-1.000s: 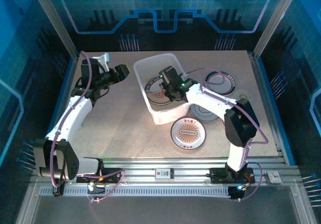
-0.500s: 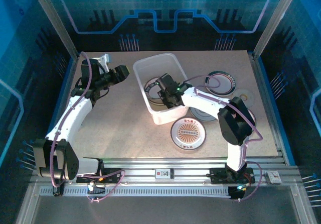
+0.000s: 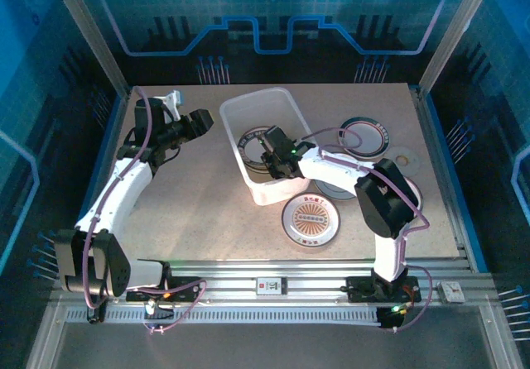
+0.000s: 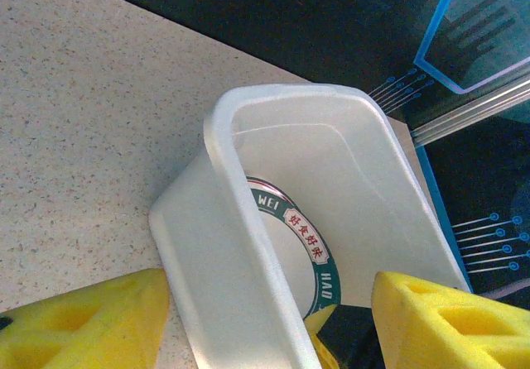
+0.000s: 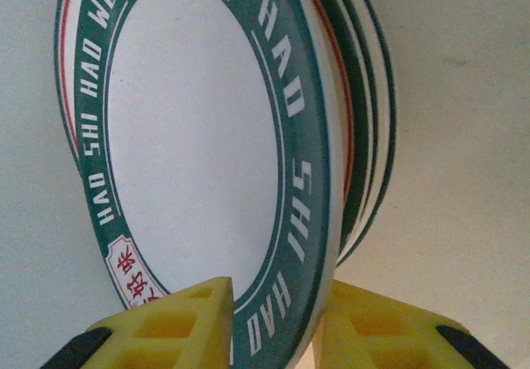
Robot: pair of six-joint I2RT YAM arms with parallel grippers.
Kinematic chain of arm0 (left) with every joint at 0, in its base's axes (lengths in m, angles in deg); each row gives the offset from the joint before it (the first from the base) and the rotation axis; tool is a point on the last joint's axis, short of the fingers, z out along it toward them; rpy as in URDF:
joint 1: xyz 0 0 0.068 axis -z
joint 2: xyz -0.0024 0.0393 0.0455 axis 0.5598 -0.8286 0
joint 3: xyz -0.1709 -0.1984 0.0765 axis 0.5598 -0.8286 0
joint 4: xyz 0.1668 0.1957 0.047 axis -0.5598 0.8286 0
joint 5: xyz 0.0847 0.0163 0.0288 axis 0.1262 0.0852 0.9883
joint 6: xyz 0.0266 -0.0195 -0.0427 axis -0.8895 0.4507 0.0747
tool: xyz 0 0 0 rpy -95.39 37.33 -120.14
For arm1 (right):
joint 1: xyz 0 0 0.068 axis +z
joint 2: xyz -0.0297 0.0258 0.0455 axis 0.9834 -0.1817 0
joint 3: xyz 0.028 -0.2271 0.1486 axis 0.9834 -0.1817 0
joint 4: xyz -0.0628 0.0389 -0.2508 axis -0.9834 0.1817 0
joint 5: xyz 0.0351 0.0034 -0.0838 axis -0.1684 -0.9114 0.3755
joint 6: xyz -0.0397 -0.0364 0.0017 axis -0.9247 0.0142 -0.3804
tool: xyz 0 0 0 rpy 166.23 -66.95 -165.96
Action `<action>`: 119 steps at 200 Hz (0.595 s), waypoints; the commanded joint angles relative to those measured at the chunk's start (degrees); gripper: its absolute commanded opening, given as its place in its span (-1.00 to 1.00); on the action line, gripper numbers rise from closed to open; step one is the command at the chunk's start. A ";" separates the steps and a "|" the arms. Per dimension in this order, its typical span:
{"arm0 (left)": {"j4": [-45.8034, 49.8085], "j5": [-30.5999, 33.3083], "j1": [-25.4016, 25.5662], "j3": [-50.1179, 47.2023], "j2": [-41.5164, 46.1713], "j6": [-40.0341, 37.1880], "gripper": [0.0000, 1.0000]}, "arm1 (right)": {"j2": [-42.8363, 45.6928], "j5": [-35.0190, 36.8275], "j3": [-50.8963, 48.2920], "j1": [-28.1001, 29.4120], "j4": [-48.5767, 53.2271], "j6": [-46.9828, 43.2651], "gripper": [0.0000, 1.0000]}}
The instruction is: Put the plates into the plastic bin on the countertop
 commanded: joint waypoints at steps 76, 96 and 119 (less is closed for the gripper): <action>1.46 0.25 -0.38 -0.21 0.36 2.14 0.34 | 0.18 1.80 -0.15 -1.72 -1.80 -8.43 0.68; 1.64 1.14 0.10 0.05 0.01 2.22 0.33 | 1.43 2.26 -0.45 -1.85 -1.78 -11.36 0.99; 2.20 1.92 0.86 0.81 -0.67 2.21 0.33 | 2.33 1.33 -0.98 -1.99 -1.69 -13.23 0.99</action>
